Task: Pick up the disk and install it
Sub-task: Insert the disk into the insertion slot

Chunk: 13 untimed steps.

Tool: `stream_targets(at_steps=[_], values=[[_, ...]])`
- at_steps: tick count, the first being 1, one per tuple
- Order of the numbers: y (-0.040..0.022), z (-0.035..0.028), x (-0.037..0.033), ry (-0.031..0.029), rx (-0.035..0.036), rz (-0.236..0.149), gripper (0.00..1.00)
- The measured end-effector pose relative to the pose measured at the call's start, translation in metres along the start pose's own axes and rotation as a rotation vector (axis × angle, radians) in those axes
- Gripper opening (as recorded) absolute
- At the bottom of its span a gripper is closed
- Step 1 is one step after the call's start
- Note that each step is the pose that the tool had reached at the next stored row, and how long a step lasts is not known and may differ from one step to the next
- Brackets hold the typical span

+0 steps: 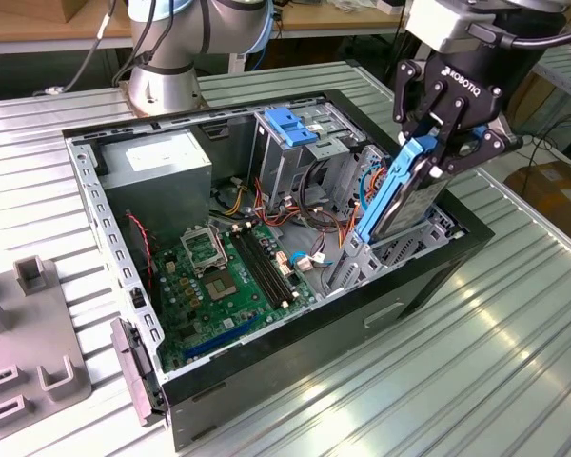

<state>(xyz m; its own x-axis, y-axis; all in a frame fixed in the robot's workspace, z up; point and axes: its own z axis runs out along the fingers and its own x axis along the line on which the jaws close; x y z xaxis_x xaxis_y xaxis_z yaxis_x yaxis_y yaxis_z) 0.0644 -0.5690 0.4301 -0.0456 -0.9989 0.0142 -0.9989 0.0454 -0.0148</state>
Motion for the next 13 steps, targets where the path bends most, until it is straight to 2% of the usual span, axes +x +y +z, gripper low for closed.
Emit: stream_targets(at_steps=[13], values=[[0.0,0.0021,0.0,-0.0001,0.0,0.0,0.37]])
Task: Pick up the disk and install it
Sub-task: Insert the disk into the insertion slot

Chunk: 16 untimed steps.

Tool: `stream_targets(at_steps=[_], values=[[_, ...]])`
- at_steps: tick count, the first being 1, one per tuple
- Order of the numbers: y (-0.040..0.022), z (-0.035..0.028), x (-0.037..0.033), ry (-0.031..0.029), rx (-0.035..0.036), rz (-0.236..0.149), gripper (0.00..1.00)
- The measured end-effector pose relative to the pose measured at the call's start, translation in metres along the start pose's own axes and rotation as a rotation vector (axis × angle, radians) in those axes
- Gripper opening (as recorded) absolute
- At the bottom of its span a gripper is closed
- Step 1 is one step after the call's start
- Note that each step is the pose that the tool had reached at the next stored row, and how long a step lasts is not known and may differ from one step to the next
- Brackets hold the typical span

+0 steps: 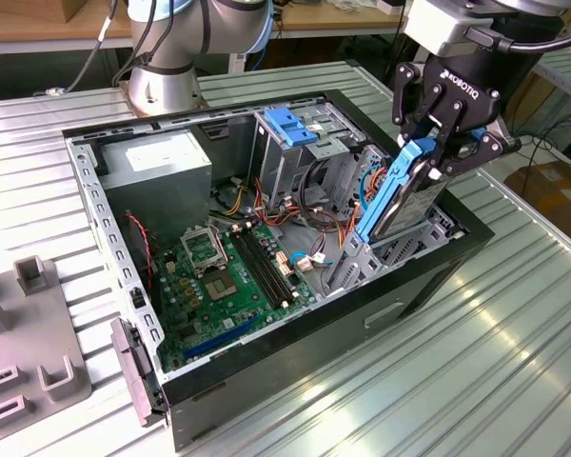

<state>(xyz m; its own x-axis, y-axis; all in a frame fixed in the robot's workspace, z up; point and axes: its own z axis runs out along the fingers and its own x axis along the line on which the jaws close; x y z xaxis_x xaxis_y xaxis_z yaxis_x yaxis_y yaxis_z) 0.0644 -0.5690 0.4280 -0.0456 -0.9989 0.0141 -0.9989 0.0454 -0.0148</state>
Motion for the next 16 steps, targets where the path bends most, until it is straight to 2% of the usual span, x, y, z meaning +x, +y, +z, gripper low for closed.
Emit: stream_targets(at_steps=[4,10,16], values=[[-0.0001,0.0016,0.0,0.0001,0.0019,0.0,0.37],[0.0009,0.0027,0.0001,-0.0003,0.0097,0.0,0.37],[0.0012,0.0028,0.0,-0.0003,0.0103,0.0,0.37]])
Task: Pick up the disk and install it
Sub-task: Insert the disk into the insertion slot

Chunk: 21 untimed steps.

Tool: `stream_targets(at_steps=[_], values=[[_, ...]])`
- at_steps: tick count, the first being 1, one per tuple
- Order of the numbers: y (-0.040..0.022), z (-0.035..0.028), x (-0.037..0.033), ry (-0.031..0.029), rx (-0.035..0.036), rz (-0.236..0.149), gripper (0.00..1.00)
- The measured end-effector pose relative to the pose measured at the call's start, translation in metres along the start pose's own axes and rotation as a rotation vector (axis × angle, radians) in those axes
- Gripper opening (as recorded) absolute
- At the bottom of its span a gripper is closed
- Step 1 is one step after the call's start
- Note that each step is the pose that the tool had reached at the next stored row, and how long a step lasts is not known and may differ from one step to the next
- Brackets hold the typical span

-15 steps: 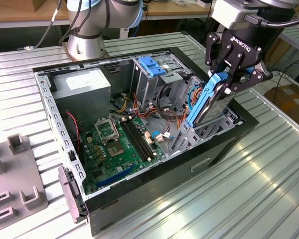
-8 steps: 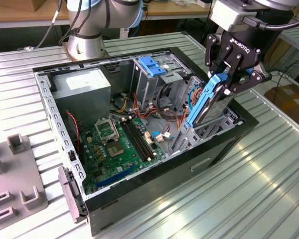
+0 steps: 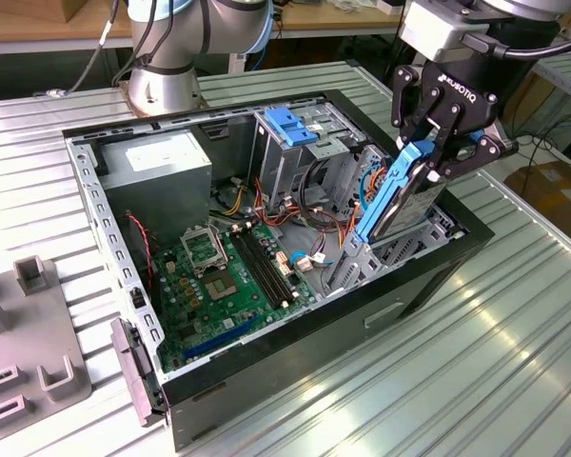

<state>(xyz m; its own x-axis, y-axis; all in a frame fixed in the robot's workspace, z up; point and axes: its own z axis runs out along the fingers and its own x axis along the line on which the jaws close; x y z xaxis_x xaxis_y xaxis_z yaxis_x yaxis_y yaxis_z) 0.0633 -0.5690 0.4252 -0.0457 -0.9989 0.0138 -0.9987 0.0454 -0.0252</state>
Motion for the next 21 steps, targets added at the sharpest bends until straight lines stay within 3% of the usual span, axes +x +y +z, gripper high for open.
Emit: stream_targets(at_steps=[3,4,11,16,21], values=[[0.0,0.0,0.0,0.0002,0.0001,0.0,0.38],[0.0,0.0,0.0,0.0,0.0001,0.0,0.45],[0.0,0.0002,0.0,0.0,0.0001,0.0,0.44],[-0.0009,0.0071,0.0,0.0,0.0005,0.0,0.12],[-0.004,0.0205,0.0016,0.0,0.0005,0.0,0.1]])
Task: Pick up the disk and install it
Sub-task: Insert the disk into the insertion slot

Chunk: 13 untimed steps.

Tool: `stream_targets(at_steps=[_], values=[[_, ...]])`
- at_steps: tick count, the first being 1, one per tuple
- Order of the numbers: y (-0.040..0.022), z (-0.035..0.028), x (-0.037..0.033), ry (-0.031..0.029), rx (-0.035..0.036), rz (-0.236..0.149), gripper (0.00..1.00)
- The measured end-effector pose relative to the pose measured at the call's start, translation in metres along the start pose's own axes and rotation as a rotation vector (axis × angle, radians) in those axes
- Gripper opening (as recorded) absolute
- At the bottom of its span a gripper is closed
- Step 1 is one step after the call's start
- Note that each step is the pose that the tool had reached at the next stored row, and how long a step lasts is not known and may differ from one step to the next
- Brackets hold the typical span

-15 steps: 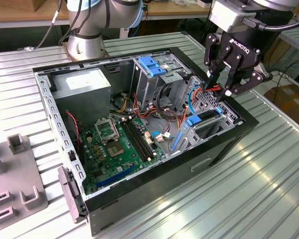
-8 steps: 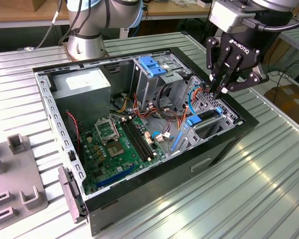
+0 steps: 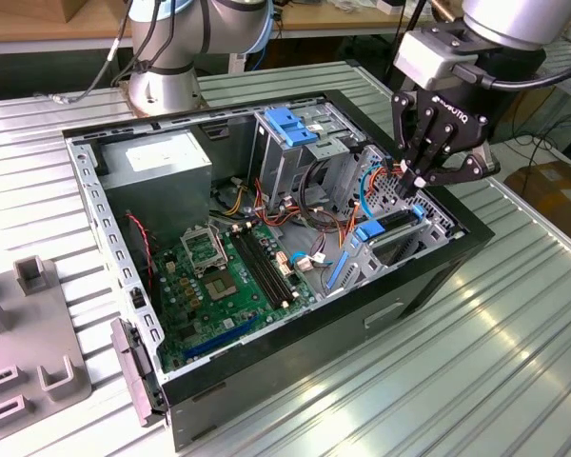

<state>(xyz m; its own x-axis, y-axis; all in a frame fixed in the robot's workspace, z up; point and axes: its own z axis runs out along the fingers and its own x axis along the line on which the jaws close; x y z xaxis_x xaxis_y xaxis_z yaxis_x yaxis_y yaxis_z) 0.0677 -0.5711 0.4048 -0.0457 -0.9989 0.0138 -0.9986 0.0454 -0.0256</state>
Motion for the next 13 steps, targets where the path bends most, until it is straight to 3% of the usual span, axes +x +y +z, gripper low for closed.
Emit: stream_targets(at_steps=[4,13], values=[[-0.0044,0.0074,-0.0001,-0.0004,0.0,0.0,0.1],[-0.0053,0.0081,-0.0002,-0.0005,0.0,0.0,0.1]])
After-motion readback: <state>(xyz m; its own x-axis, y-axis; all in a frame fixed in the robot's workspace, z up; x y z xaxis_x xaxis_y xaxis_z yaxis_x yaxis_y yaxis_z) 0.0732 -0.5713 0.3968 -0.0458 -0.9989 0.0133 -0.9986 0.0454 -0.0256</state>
